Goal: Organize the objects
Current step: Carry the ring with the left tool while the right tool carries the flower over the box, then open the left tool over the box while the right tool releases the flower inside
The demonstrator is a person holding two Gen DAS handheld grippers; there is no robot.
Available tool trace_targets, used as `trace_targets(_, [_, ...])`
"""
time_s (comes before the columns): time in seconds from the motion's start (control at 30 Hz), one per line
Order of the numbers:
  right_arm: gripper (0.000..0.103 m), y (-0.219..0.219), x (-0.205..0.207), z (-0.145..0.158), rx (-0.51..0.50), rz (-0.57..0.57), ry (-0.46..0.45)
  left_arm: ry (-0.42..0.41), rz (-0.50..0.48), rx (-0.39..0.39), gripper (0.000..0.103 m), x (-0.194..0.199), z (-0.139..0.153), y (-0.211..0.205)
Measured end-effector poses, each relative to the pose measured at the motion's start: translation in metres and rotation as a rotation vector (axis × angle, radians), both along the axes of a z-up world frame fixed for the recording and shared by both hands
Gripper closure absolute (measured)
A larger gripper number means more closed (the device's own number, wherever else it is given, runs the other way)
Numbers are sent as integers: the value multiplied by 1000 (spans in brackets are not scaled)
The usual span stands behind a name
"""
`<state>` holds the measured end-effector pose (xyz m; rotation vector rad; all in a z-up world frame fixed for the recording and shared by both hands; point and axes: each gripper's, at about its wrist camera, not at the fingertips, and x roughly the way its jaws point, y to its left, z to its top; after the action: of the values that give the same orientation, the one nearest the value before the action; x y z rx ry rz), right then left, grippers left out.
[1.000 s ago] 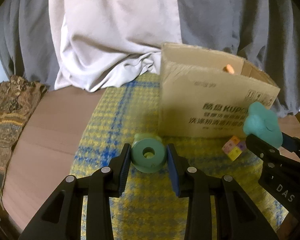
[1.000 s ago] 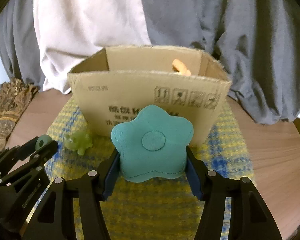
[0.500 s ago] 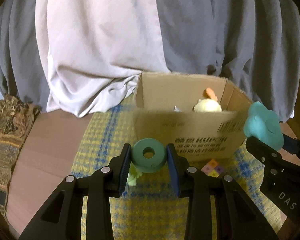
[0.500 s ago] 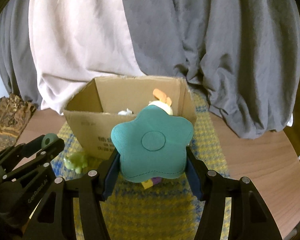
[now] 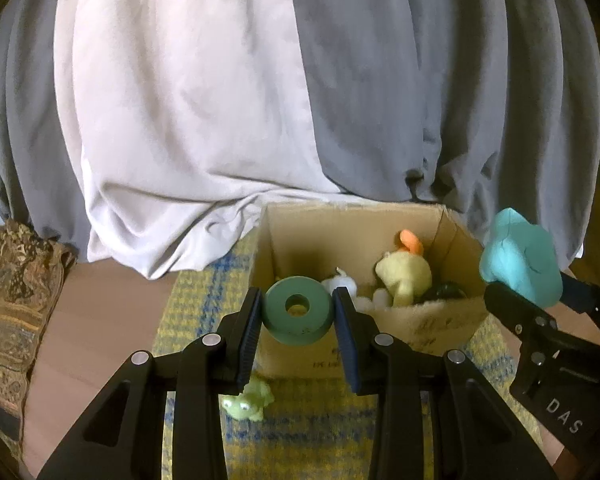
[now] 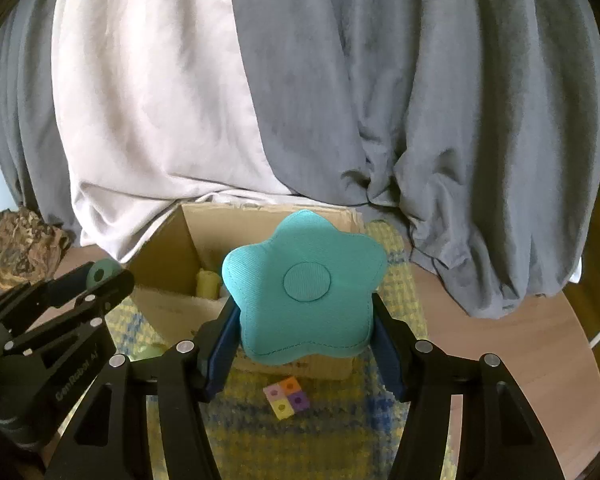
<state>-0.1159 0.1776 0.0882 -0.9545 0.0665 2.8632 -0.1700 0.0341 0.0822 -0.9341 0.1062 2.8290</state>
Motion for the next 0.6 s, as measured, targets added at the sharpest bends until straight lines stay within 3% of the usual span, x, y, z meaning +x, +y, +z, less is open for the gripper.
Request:
trace_targets(0.33, [43, 11, -20, 10, -5, -12, 4, 25, -12, -22, 68, -21, 17, 12])
trace_targets(0.6, [43, 20, -42, 16, -25, -6, -13, -23, -33, 3, 68, -47, 16, 18])
